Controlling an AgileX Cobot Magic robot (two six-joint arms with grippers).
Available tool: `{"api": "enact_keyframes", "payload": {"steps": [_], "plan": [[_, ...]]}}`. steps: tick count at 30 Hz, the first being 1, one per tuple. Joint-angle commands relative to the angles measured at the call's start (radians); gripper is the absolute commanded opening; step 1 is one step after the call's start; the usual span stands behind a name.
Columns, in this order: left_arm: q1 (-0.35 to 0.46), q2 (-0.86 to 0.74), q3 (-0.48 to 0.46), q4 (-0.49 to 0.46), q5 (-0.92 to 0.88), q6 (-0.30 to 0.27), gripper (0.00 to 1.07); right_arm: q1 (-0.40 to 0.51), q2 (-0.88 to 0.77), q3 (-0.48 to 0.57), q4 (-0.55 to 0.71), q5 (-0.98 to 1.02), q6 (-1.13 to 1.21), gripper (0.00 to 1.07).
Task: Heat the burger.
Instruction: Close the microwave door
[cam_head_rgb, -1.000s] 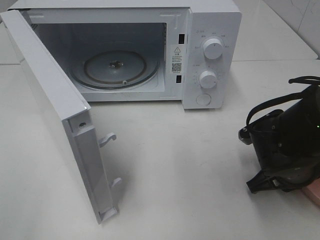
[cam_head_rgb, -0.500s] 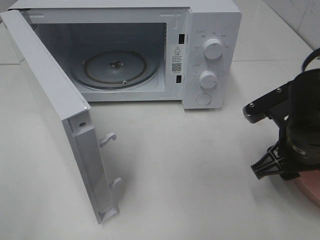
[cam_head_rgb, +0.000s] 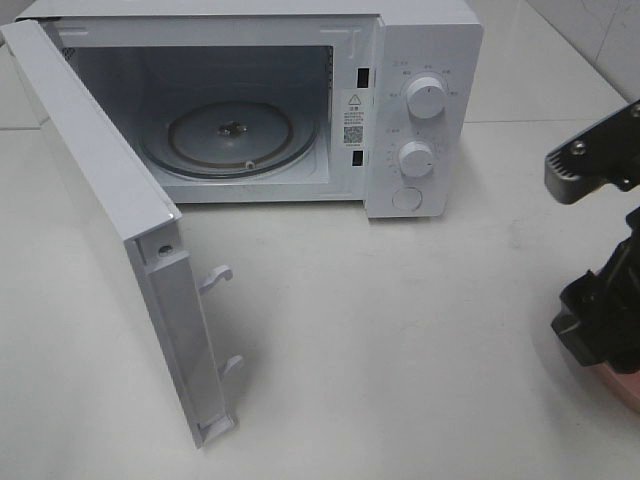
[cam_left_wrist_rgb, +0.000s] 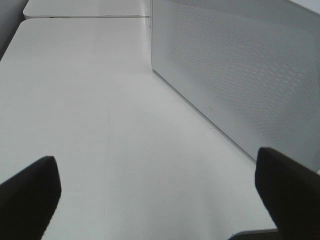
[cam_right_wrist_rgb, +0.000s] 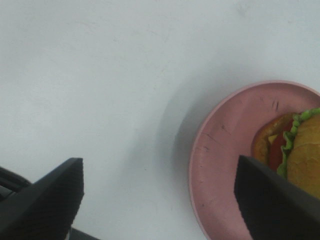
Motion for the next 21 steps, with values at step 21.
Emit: {"api": "enact_keyframes", "payload": {"steps": [21], "plan": [[0.003,-0.006,0.000,0.001,-0.013,-0.007,0.98,-0.006,-0.565,-0.005,0.126,0.367,-0.110,0.79]]}}
